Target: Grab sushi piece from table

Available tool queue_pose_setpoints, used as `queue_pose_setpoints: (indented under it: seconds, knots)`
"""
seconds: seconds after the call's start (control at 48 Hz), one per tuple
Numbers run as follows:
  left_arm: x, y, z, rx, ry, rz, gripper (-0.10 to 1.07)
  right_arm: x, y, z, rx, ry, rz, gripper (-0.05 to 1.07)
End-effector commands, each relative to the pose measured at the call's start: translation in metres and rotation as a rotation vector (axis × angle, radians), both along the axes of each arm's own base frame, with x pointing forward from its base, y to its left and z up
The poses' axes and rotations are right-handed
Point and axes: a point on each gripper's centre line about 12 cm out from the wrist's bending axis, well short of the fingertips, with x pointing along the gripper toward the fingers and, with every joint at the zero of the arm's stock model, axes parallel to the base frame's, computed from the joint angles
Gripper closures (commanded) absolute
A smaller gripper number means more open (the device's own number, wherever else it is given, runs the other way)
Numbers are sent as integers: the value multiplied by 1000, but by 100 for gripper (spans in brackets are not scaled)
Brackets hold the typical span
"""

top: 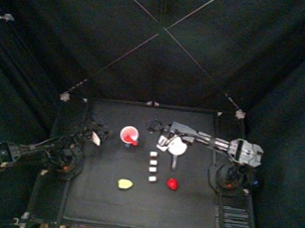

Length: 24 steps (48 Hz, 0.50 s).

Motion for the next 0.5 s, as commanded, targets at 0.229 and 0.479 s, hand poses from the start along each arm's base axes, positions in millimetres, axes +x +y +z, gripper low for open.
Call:
queue_pose_setpoints:
  seconds: [0.229, 0.479]
  knots:
    - [2, 2, 4, 11, -9, 3, 11, -16, 25, 11, -37, -219, 15, 35]
    - [2, 2, 4, 10, -11, 2, 11, -25, 31, -6, -65, -310, 11, 35]
